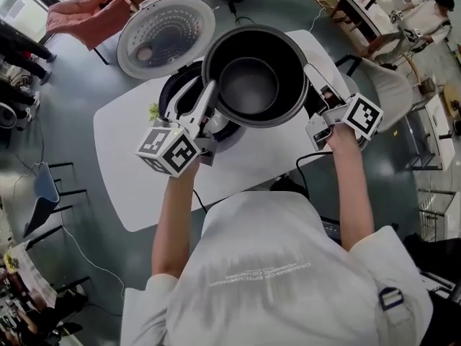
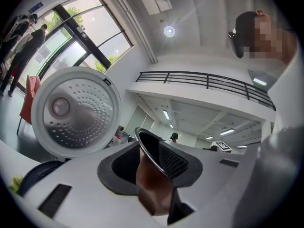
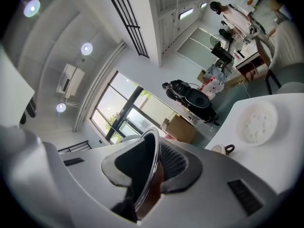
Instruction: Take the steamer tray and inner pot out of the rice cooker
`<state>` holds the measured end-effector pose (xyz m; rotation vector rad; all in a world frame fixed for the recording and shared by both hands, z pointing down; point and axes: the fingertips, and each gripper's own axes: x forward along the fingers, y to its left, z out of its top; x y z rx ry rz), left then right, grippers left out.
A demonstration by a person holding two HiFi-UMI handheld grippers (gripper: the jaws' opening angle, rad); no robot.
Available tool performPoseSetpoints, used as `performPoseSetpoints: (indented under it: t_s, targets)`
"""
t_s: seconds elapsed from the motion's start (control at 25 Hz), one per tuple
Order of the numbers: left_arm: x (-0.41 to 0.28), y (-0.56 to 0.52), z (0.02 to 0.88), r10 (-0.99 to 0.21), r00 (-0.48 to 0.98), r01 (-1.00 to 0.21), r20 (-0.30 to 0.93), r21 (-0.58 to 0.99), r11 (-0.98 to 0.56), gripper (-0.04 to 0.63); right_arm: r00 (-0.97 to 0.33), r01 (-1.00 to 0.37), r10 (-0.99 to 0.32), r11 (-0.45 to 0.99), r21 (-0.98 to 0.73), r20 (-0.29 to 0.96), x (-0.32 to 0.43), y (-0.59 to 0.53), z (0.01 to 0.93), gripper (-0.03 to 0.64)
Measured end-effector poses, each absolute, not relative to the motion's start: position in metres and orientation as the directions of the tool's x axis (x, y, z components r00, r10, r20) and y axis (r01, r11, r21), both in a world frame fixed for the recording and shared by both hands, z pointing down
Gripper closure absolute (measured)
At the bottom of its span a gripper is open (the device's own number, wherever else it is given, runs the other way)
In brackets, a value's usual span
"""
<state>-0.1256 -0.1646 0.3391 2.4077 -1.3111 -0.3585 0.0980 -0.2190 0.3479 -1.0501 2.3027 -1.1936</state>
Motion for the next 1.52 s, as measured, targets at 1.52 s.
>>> performPoseSetpoints:
  t_s: [1.52]
  targets:
    - [0.190,-0.230,0.517,-0.609,0.759,-0.580,0.229,0.663,-0.473,0.474,-0.545,-0.594,-0.748,0.025,-0.804,0.379,0.408,-0.211,0.540,0.525]
